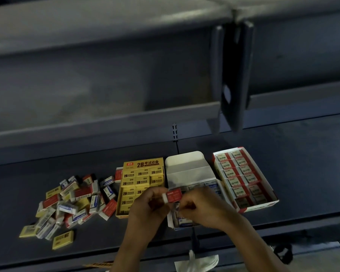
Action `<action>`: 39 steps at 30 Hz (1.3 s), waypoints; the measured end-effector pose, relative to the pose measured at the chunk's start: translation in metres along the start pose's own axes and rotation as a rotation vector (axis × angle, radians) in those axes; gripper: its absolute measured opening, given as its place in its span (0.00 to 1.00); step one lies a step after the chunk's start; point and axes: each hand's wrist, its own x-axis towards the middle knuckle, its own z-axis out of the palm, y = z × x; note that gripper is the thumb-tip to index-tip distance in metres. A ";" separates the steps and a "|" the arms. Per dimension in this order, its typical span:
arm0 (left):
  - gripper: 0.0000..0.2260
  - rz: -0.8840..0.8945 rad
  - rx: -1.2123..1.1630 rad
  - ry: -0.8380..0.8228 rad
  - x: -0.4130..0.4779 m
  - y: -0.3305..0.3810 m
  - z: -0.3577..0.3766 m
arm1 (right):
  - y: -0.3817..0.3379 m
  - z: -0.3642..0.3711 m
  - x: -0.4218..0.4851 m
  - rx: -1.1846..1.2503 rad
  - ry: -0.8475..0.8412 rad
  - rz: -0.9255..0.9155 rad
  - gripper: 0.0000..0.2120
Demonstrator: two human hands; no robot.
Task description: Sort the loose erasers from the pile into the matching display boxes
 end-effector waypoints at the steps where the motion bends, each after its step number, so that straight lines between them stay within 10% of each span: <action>1: 0.14 -0.009 -0.017 0.007 0.001 0.001 0.001 | 0.000 -0.004 -0.001 0.000 0.059 0.019 0.04; 7: 0.03 -0.076 -0.242 0.065 0.002 0.016 0.012 | 0.006 -0.018 -0.004 0.073 0.358 0.032 0.09; 27: 0.20 -0.145 -0.234 -0.007 -0.003 0.030 0.021 | 0.005 -0.014 -0.008 -0.020 0.367 -0.190 0.14; 39: 0.04 0.412 0.561 0.057 0.006 0.009 0.046 | 0.050 -0.076 -0.052 -0.128 0.357 0.145 0.14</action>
